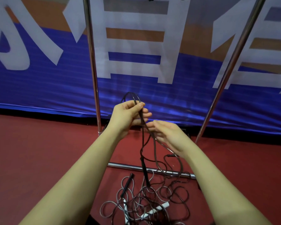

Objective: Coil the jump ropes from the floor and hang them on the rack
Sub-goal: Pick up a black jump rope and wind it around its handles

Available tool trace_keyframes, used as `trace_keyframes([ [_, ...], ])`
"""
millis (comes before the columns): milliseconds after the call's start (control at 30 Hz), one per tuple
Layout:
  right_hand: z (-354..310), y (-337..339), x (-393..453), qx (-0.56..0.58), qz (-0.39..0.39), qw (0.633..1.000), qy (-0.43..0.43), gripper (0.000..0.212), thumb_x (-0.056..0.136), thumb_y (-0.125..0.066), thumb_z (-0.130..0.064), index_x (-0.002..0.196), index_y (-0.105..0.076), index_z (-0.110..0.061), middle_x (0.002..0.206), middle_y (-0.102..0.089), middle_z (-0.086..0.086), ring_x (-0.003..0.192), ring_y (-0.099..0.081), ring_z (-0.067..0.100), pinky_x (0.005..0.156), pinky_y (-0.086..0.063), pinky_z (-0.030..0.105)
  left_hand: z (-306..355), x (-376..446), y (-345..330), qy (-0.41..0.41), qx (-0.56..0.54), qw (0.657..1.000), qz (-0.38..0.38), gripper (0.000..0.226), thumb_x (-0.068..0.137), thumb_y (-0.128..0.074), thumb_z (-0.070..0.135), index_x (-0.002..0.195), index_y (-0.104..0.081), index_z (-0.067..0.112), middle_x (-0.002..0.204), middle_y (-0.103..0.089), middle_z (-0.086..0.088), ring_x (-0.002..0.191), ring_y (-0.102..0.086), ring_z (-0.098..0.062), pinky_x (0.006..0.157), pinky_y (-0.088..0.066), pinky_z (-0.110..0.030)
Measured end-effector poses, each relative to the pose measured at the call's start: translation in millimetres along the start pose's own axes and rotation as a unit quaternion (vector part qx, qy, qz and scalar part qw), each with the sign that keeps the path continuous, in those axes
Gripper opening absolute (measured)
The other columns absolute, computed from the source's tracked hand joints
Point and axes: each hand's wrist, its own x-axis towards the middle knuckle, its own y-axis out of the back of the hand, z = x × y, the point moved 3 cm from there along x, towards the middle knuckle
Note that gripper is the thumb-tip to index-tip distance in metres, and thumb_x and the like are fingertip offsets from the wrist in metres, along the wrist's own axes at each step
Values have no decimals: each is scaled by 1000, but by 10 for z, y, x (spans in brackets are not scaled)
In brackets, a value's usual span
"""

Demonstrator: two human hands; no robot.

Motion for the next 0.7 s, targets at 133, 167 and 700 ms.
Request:
trace_keyframes([
  [133,35,8,-5,-87,-40,995,24,18,90,-56,0,98,-66,-12,82,-71,-6,77,-65,-1,72,-47,11,11,30,92,-12,10,1000,23,10,92,-59,9,83,-61,8,65,-66,-2,69,-71,-20,67,-59,-32],
  [167,42,36,-4,-123,-31,991,35,17,88,-58,2,97,-67,-10,82,-71,-4,76,-65,0,73,-48,11,12,47,130,-16,18,999,31,9,93,-59,10,84,-61,9,66,-67,-2,71,-71,-20,67,-59,-32],
  [700,105,43,18,-255,22,964,78,26,88,-63,-5,108,-61,-21,102,-65,-9,89,-59,-8,80,-40,4,-45,19,126,23,5,1000,2,8,97,-51,13,92,-56,11,82,-68,-8,75,-72,-24,60,-58,-34],
])
